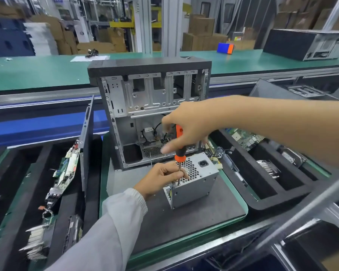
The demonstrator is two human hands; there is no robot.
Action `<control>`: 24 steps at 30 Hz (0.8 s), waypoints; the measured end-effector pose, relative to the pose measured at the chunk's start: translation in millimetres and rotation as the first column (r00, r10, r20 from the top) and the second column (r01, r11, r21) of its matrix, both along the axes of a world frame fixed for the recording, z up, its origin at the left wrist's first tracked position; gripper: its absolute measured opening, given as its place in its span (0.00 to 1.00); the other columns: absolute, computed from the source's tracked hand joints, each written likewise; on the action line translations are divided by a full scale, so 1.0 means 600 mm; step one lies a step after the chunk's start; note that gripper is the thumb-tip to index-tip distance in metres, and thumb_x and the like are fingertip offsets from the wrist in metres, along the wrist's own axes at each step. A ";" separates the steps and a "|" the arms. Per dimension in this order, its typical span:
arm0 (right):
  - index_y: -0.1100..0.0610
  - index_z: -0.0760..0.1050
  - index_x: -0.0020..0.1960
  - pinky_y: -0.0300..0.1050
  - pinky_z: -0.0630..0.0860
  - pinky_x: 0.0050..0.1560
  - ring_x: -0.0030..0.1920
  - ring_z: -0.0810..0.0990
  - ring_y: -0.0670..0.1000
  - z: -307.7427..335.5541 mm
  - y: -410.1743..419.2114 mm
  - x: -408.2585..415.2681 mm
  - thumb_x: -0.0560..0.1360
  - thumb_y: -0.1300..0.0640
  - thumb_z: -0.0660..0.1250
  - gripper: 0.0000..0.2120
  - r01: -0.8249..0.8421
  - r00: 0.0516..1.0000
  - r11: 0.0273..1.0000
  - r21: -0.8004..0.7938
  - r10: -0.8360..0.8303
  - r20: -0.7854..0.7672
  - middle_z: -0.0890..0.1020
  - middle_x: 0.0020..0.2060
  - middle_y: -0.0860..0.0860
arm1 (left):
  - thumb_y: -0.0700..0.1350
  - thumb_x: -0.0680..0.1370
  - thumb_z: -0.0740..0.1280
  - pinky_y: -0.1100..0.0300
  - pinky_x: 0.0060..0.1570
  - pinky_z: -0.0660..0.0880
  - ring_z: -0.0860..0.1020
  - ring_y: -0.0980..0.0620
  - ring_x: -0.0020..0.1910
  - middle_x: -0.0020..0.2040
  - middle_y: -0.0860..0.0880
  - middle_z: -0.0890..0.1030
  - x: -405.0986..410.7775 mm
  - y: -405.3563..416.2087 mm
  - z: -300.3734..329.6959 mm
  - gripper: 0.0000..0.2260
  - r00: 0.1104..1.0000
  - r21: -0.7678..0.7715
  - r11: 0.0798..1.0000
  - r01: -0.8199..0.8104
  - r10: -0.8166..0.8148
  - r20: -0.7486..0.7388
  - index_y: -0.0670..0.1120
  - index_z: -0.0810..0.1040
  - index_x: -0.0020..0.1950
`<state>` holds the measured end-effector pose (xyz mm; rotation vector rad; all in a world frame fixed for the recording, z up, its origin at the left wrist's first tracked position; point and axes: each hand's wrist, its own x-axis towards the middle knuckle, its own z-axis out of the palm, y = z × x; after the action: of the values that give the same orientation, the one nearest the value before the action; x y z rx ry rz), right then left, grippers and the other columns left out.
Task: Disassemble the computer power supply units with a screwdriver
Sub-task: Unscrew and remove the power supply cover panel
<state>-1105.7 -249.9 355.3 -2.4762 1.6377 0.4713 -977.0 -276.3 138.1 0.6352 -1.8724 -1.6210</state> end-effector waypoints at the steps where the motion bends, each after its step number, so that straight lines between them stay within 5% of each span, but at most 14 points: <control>1: 0.59 0.74 0.47 0.43 0.76 0.29 0.28 0.83 0.52 -0.006 0.002 0.001 0.69 0.27 0.57 0.34 0.055 0.998 0.994 -0.091 -0.057 -0.025 0.79 0.31 0.53 | 0.46 0.77 0.68 0.59 0.46 0.72 0.73 0.52 0.40 0.44 0.48 0.77 0.001 0.000 0.000 0.08 1.000 0.004 1.000 0.001 -0.001 0.001 0.50 0.86 0.43; 4: 0.59 0.71 0.39 0.41 0.65 0.26 0.32 0.79 0.52 -0.027 -0.005 -0.002 0.76 0.32 0.51 0.30 -0.058 0.986 0.965 -0.256 0.016 -0.163 0.78 0.31 0.53 | 0.46 0.78 0.67 0.59 0.47 0.72 0.73 0.52 0.40 0.46 0.40 0.77 0.001 0.003 0.001 0.08 1.000 -0.015 1.000 0.000 0.001 0.011 0.53 0.85 0.42; 8: 0.50 0.72 0.55 0.43 0.68 0.37 0.41 0.74 0.48 0.000 -0.009 -0.010 0.78 0.53 0.64 0.06 -0.244 0.967 0.970 -0.018 0.242 -0.076 0.73 0.41 0.43 | 0.44 0.78 0.67 0.64 0.44 0.73 0.73 0.56 0.37 0.46 0.42 0.78 -0.001 0.007 0.003 0.07 1.000 0.002 1.000 -0.014 0.014 -0.001 0.50 0.85 0.46; 10: 0.48 0.73 0.57 0.47 0.75 0.47 0.48 0.76 0.50 0.009 -0.008 -0.013 0.74 0.59 0.67 0.13 -0.285 0.959 0.957 0.063 0.285 0.008 0.74 0.48 0.43 | 0.44 0.78 0.67 0.64 0.44 0.73 0.73 0.56 0.38 0.45 0.38 0.78 -0.003 0.007 0.002 0.06 1.000 -0.005 1.000 -0.021 0.021 0.001 0.48 0.85 0.47; 12: 0.49 0.72 0.57 0.51 0.78 0.48 0.45 0.81 0.51 0.004 -0.006 -0.012 0.73 0.43 0.69 0.17 -0.225 0.974 0.974 0.016 0.224 0.038 0.78 0.44 0.47 | 0.44 0.79 0.66 0.64 0.44 0.72 0.72 0.54 0.38 0.45 0.34 0.77 -0.003 0.007 0.002 0.07 1.000 -0.029 0.999 -0.019 0.019 0.008 0.48 0.85 0.47; 14: 0.55 0.73 0.49 0.47 0.80 0.36 0.30 0.83 0.51 -0.004 -0.004 -0.009 0.69 0.27 0.59 0.31 -0.044 0.998 0.993 -0.108 0.049 0.049 0.79 0.31 0.50 | 0.44 0.80 0.65 0.63 0.43 0.72 0.72 0.52 0.38 0.44 0.34 0.77 -0.002 0.007 0.002 0.08 1.000 -0.046 0.999 -0.012 0.013 0.014 0.47 0.84 0.47; 17: 0.58 0.68 0.38 0.44 0.72 0.31 0.32 0.80 0.53 -0.016 -0.007 -0.003 0.77 0.33 0.52 0.28 -0.084 0.990 0.941 -0.328 0.040 -0.138 0.79 0.33 0.54 | 0.46 0.80 0.66 0.62 0.43 0.72 0.72 0.52 0.38 0.44 0.37 0.78 -0.002 0.006 0.000 0.08 1.000 -0.042 0.999 -0.015 0.017 0.026 0.46 0.84 0.48; 20: 0.51 0.70 0.55 0.52 0.76 0.42 0.43 0.78 0.55 0.003 -0.007 -0.006 0.79 0.53 0.60 0.06 -0.177 0.982 0.983 -0.055 0.173 -0.070 0.78 0.45 0.52 | 0.47 0.80 0.64 0.64 0.43 0.72 0.72 0.52 0.39 0.44 0.43 0.80 -0.002 0.007 -0.002 0.09 1.000 -0.028 0.999 -0.023 0.023 0.017 0.48 0.84 0.49; 21: 0.47 0.69 0.58 0.54 0.77 0.46 0.46 0.79 0.55 0.015 -0.009 -0.010 0.77 0.57 0.63 0.12 -0.171 0.985 0.983 0.071 0.172 -0.014 0.77 0.49 0.51 | 0.47 0.81 0.64 0.64 0.43 0.72 0.72 0.52 0.39 0.45 0.46 0.81 -0.003 0.007 -0.002 0.09 1.000 -0.022 1.000 -0.020 0.021 0.016 0.48 0.84 0.49; 24: 0.48 0.70 0.56 0.51 0.80 0.45 0.39 0.83 0.53 0.023 -0.005 -0.011 0.73 0.41 0.68 0.17 -0.069 0.993 0.991 0.118 0.056 0.106 0.80 0.39 0.50 | 0.46 0.81 0.64 0.63 0.43 0.71 0.71 0.50 0.39 0.44 0.51 0.81 -0.005 0.007 -0.002 0.09 1.000 -0.024 1.000 -0.009 0.010 0.020 0.50 0.84 0.48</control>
<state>-1112.1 -252.9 369.2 -2.4254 1.4519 0.4297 -980.0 -272.1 136.9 0.6517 -1.8975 -1.5898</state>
